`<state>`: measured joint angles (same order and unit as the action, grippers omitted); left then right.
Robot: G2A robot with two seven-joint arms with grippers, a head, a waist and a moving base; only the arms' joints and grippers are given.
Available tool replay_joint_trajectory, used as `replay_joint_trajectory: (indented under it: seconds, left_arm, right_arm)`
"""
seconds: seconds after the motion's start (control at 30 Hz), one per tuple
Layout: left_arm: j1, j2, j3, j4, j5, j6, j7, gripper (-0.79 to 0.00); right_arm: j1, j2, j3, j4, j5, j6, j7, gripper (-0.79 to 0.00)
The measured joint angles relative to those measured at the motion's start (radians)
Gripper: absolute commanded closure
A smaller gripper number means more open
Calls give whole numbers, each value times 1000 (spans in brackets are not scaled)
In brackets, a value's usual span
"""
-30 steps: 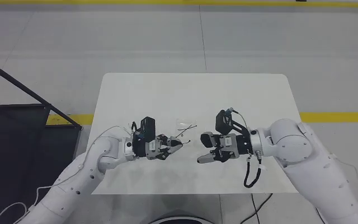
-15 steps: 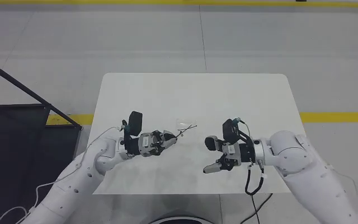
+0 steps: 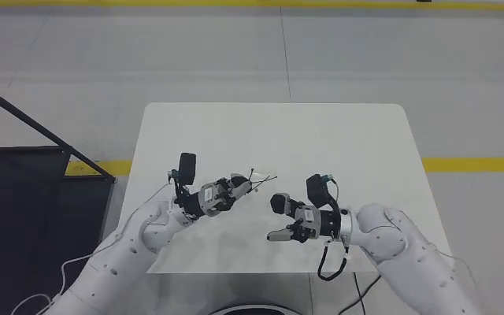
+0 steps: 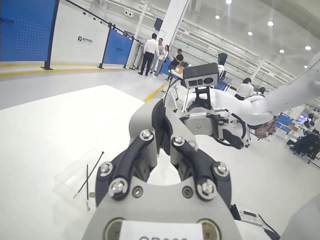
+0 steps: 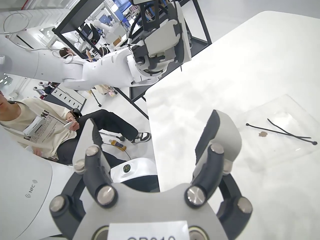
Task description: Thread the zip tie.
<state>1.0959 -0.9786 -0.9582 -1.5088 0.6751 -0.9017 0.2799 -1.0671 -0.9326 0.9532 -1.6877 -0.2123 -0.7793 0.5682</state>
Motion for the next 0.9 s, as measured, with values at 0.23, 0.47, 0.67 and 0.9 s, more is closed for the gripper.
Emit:
replay_joint_trajectory:
  seconds: [0.23, 0.47, 0.67, 0.9]
  left_arm:
    - [5, -1, -1, -6, -6, 9, -1, 0]
    - [23, -15, 1, -32, -42, 44, -20, 0]
    - [22, -23, 5, -18, -12, 12, -63, 0]
    - [20, -32, 8, -7, 10, -19, -103, 0]
  right_arm:
    - [-6, -2, -3, -9, -6, 12, -10, -539]
    - [-10, -31, -43, -17, -113, 109, -157, -437]
    - [-39, -32, 16, -24, -167, 124, -279, -459]
    - [-111, -12, 141, -96, -183, 133, -294, -360]
